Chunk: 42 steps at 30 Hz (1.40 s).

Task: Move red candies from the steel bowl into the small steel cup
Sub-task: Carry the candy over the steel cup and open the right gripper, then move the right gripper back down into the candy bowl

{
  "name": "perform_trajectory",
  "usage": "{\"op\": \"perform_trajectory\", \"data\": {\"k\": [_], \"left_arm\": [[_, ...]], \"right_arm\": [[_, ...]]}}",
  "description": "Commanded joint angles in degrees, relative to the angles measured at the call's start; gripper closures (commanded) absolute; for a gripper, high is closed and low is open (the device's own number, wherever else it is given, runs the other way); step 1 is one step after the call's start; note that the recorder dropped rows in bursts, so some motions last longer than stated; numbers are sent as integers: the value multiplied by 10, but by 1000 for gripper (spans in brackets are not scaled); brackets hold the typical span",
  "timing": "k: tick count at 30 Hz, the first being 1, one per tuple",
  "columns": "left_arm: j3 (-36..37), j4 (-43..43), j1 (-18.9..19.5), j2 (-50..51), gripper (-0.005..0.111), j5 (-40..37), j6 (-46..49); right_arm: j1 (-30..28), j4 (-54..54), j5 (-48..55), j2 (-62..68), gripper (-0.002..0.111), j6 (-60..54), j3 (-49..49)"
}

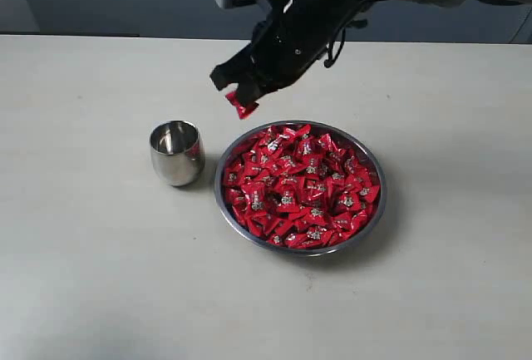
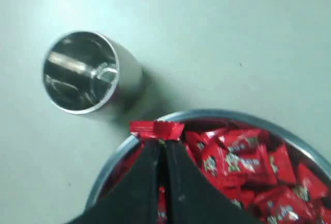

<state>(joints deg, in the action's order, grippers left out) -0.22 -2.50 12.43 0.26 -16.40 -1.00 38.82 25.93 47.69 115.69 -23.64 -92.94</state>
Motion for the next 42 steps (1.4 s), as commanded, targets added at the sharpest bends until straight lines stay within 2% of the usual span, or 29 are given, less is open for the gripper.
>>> {"op": "perform_trajectory", "data": {"k": [1,7,13,19,31,33,38,39,42], "left_arm": [[2,-1,1,-3,106,1,-1],[2,-1,1,-3,106,1,-1],[2,-1,1,-3,106,1,-1],[2,-1,1,-3,106,1,-1],[2,-1,1,-3,106,1,-1],[2,-1,1,-3,106,1,-1],[2,-1,1,-3,106,1,-1],[2,-1,1,-3,106,1,-1],[2,-1,1,-3,106,1,-1]], "right_arm": [[31,27,-15,24,109,-29,-50],[78,9,18,92,109,-29,-143],[105,-21,25,141,109,-10,-194],[106,-99,10,149,109,51,-201],[113,-100,19,149,109,47,-201],[113,-100,25,149,103,39,-201],[113,-98,30,149,71,39,-201],[113,-98,31,149,68,42,-201],[113,-98,39,149,68,44,-201]]}}
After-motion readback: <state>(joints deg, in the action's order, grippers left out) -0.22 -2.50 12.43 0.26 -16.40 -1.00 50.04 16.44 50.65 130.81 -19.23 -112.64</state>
